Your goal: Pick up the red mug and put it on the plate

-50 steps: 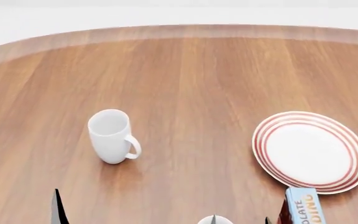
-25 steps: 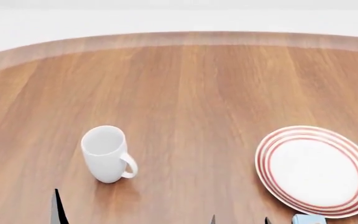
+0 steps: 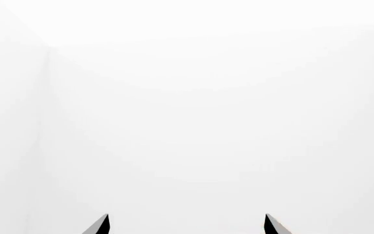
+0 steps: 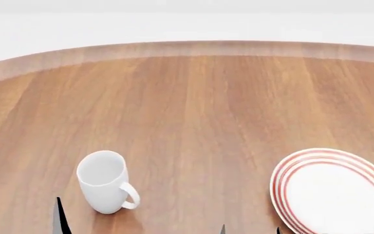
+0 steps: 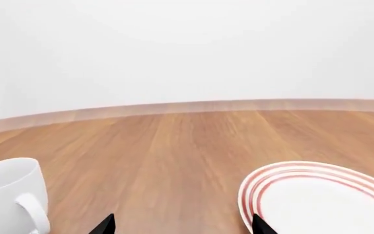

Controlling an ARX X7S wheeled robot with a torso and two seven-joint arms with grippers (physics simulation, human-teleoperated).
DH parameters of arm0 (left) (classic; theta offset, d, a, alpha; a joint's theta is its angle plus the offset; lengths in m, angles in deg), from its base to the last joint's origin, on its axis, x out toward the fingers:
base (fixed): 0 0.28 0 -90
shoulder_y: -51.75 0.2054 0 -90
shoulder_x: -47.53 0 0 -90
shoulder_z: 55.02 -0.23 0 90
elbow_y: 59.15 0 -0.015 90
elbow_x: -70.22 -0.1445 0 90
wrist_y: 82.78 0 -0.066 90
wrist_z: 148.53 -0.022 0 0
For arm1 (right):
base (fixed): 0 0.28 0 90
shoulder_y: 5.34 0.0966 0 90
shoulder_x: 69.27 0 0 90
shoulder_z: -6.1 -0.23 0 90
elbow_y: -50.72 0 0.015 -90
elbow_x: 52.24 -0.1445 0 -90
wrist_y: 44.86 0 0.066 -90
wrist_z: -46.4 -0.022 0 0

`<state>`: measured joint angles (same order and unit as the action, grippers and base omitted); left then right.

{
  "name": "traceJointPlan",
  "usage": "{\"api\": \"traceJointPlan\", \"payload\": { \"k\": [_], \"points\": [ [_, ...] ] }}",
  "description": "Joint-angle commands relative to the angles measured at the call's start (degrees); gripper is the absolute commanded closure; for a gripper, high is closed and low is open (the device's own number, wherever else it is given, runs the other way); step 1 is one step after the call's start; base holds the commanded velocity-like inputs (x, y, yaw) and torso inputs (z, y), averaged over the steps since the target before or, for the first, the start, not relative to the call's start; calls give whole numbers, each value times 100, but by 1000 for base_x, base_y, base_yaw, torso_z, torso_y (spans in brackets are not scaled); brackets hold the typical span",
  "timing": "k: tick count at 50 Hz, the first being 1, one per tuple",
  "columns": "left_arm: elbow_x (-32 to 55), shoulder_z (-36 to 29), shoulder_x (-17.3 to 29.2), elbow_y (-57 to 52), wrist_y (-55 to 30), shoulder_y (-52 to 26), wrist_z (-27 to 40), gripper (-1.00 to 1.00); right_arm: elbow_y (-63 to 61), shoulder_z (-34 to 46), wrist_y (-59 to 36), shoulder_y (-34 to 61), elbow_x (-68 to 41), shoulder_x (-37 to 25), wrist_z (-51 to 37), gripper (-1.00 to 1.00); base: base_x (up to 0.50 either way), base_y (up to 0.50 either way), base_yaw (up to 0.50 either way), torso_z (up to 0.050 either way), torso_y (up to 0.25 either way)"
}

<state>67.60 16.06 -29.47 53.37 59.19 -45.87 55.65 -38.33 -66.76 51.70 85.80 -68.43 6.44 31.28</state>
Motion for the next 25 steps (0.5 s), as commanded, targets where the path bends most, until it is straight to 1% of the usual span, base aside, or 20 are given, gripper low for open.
{"api": "traceJointPlan", "payload": {
  "k": [1,16,25],
  "points": [
    [-6,-23,14,6,12,-7,34,-100,-28,25,-5,-6,-19,-25,-26,-100,184,0,0,0,0],
    [-16,-51,32,7,15,-15,81,-100,24,58,6,22,-35,-42,-44,-100,156,0,0,0,0],
    [-2,-77,46,12,23,-22,94,-100,-60,101,-48,-18,-32,-82,-68,-100,11,0,0,0,0]
  ]
}}
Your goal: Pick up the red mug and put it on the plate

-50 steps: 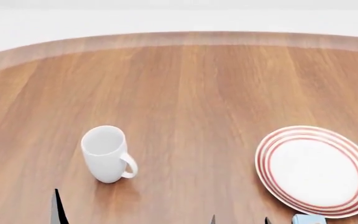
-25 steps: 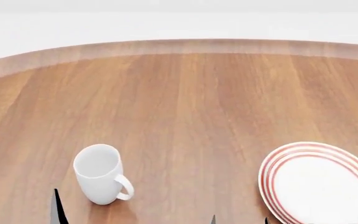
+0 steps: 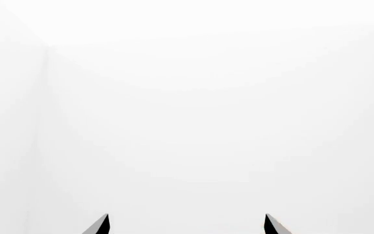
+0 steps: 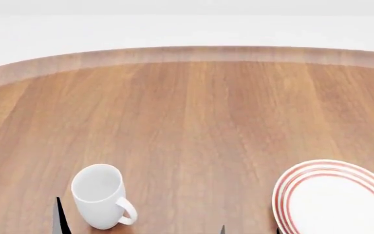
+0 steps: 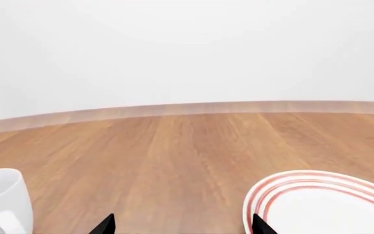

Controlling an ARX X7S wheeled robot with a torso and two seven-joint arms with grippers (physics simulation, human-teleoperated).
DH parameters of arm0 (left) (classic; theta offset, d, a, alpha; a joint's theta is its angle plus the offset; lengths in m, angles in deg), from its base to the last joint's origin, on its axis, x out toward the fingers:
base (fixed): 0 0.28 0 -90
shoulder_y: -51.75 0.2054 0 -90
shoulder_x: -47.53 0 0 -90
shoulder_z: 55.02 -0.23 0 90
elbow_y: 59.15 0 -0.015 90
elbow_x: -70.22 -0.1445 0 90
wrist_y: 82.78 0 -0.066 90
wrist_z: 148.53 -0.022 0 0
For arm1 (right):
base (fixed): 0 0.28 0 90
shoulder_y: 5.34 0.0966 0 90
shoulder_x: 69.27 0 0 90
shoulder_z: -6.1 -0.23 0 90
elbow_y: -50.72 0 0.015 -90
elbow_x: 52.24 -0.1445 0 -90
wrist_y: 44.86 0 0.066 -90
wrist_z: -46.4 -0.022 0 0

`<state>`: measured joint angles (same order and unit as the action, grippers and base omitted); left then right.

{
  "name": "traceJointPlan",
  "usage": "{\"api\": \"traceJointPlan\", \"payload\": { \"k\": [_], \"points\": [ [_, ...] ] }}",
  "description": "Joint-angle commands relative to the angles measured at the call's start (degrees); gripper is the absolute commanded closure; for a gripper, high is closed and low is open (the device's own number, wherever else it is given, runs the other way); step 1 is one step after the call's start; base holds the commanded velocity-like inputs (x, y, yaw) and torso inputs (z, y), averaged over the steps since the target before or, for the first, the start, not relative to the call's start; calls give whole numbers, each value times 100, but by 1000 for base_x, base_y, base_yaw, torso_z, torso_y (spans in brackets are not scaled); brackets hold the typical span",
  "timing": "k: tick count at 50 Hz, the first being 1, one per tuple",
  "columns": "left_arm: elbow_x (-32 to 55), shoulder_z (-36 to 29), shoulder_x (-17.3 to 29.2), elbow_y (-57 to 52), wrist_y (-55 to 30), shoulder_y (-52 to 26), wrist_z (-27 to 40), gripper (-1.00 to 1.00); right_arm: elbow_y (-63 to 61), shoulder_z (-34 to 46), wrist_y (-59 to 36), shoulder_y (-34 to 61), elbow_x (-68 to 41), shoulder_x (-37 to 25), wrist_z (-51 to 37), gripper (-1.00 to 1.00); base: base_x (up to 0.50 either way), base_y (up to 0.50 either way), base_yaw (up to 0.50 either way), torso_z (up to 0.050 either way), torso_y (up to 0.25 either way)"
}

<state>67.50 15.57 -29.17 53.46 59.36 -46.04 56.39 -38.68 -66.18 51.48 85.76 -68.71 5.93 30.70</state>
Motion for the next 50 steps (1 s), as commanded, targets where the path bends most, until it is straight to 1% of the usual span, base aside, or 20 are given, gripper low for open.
{"api": "traceJointPlan", "payload": {
  "k": [1,11,15,21,26,31,38,43,50],
  "points": [
    [12,-32,17,1,3,-4,19,-100,-35,45,-38,-17,-8,-40,-11,-100,0,0,0,0,0],
    [24,-47,22,22,43,-14,55,-100,-35,98,-55,1,37,-64,-30,-100,0,0,0,0,0],
    [18,-53,23,41,80,-22,71,-100,-37,77,86,-29,26,-67,-18,-100,0,0,0,0,0],
    [16,-73,34,54,103,-32,77,-100,-649,32,-105,-254,-132,-268,-57,-100,0,0,0,0,0],
    [1,-77,36,65,124,-37,101,-100,-1430,102,-431,-584,-27,-598,-153,-100,0,0,0,0,0],
    [8,-89,41,74,142,-43,112,-100,-1810,-44,-217,-1027,-152,-781,-175,-100,0,0,0,0,0],
    [9,-110,54,74,141,-48,120,-100,-2255,31,-204,-1447,65,-1007,-229,-100,0,0,0,0,0],
    [6,-121,59,86,163,-55,132,-100,-2662,-61,63,-1936,-9,-1219,-211,-100,0,0,0,0,0],
    [23,-144,70,88,167,-60,137,-100,-2742,-119,574,-2515,217,-1387,-202,-100,0,0,0,0,0]
  ]
}}
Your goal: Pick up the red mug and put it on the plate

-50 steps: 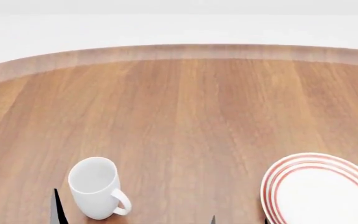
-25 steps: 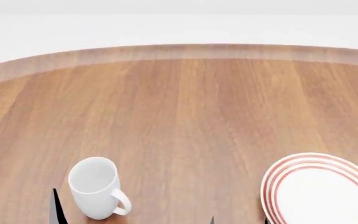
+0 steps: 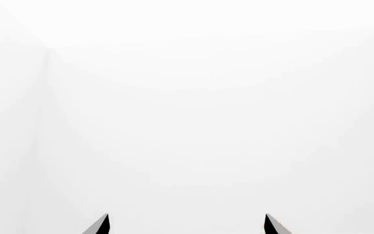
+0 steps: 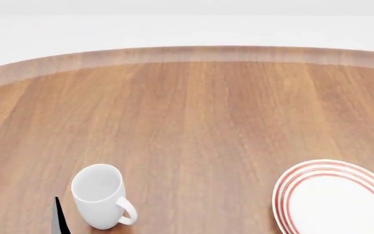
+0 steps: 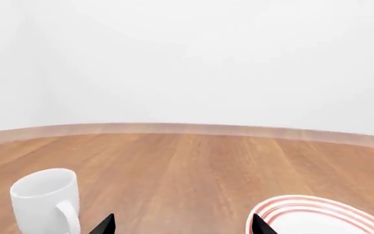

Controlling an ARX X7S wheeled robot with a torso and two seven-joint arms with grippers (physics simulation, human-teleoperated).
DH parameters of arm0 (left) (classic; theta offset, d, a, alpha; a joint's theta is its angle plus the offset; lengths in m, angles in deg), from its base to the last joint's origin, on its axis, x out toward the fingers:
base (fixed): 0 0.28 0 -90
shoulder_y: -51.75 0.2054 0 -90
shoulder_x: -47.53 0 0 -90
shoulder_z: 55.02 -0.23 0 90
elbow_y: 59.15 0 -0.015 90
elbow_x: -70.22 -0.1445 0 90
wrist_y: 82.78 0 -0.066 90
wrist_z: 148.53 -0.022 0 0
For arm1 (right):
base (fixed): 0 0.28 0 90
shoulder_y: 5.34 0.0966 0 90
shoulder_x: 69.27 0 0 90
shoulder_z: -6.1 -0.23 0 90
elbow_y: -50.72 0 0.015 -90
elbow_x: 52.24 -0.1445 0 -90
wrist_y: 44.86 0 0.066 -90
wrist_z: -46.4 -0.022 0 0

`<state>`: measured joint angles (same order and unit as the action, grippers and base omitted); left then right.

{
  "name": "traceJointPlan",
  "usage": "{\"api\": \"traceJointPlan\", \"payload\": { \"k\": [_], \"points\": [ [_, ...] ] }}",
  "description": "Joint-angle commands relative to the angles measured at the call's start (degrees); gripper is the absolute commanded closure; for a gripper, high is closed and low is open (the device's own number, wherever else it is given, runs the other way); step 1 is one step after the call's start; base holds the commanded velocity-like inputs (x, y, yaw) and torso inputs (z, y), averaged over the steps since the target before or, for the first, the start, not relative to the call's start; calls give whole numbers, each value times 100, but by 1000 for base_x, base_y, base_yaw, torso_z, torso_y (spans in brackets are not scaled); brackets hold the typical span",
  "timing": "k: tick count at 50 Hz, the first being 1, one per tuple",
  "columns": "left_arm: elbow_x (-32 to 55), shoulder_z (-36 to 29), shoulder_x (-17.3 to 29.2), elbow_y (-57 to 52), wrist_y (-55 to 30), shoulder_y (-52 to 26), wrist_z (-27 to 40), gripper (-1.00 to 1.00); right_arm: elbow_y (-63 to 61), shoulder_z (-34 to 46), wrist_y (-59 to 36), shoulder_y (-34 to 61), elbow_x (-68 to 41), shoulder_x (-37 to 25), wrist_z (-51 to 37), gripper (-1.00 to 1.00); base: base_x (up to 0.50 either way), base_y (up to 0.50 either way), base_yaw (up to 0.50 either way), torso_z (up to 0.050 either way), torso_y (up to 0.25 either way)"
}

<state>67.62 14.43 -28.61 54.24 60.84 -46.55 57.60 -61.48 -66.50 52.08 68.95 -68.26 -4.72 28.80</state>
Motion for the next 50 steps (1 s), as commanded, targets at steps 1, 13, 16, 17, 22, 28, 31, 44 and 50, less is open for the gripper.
{"api": "traceJointPlan", "payload": {
  "k": [1,13,16,17,22,28,31,44,50],
  "points": [
    [1,-32,18,6,10,-10,18,-100,-448,-123,717,-999,179,-355,6,-100,0,0,0,0,0],
    [30,-64,35,-2,-4,-13,32,-100,-368,-197,1865,-1968,569,-481,36,-100,0,0,0,0,0],
    [20,-72,41,-4,-8,-15,35,-100,-296,-177,2130,-2131,635,-463,43,-100,0,0,0,0,0],
    [19,-72,41,-2,-5,-15,42,-100,-263,-172,2183,-2167,710,-453,36,-100,0,0,0,0,0],
    [13,-80,48,-7,-14,-17,53,-100,-71,-172,2528,-2396,968,-420,-3,-100,0,0,0,0,0],
    [8,-88,52,-5,-10,-19,73,-100,402,-162,3062,-2533,1000,-385,0,-100,0,0,0,0,0],
    [10,-97,57,1,1,-24,76,-100,578,-138,3259,-2594,1040,-367,-6,-100,0,0,0,0,0],
    [8,-121,73,-12,-24,-25,105,-100,1327,30,3806,-2636,1090,-305,-27,-100,0,0,0,0,0],
    [20,-138,81,-9,-18,-30,110,-100,1630,170,3903,-2526,1011,-277,40,-100,0,0,0,0,0]
  ]
}}
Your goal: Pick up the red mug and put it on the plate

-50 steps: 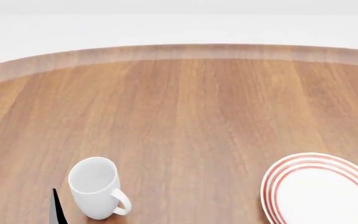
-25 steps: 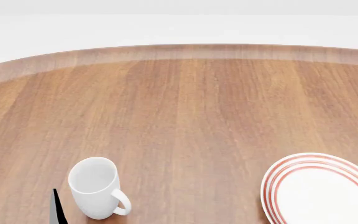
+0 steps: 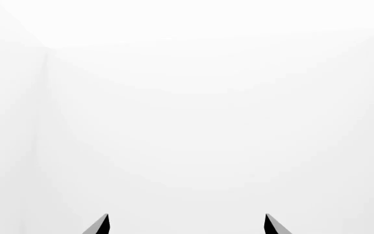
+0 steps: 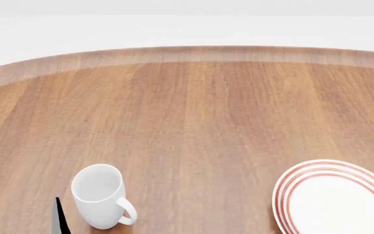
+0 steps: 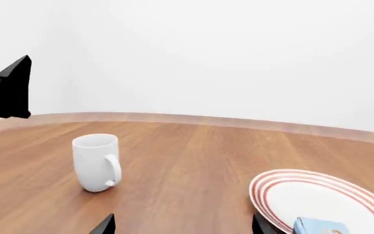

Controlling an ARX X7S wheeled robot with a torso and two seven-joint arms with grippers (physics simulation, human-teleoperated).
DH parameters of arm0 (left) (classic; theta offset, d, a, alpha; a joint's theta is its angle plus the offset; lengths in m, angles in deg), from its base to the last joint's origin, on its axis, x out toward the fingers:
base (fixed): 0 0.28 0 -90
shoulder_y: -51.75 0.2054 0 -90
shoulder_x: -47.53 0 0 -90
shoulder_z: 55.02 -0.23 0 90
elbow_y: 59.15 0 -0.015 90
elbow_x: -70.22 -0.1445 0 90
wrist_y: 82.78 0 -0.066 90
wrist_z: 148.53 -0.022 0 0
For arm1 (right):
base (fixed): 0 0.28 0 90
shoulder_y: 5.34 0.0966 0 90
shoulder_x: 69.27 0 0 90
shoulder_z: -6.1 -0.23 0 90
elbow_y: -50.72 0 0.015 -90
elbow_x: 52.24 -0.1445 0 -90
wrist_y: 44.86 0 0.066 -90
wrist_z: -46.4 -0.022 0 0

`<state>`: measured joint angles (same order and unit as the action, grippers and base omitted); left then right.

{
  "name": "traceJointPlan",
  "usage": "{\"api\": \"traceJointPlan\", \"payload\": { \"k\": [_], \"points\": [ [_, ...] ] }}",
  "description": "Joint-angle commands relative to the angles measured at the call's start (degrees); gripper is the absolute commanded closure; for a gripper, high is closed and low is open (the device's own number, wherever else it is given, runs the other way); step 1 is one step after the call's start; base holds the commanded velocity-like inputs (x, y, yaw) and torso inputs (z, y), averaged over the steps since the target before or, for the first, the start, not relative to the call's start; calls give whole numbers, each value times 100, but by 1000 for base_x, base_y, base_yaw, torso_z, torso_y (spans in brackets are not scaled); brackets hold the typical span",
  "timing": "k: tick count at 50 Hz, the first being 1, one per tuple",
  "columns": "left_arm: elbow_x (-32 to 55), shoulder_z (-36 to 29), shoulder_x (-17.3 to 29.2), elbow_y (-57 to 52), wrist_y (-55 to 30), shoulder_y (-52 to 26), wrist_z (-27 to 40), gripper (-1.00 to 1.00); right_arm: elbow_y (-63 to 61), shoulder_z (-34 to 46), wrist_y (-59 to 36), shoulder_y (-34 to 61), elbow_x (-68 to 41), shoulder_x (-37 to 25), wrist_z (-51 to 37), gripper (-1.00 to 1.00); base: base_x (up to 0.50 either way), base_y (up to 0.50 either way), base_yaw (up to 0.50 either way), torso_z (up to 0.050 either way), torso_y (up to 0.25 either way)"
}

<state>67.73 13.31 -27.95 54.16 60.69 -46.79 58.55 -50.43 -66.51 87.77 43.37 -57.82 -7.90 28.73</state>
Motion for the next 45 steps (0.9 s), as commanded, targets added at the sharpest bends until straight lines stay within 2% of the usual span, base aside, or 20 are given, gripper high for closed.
{"api": "traceJointPlan", "payload": {
  "k": [1,45],
  "points": [
    [7,-27,15,2,5,-7,19,-100,600,205,348,77,-72,49,72,-100,0,0,0,0,0],
    [-53,-91,50,62,117,-48,151,-100,1768,634,876,428,-346,234,298,-100,0,0,0,0,0]
  ]
}}
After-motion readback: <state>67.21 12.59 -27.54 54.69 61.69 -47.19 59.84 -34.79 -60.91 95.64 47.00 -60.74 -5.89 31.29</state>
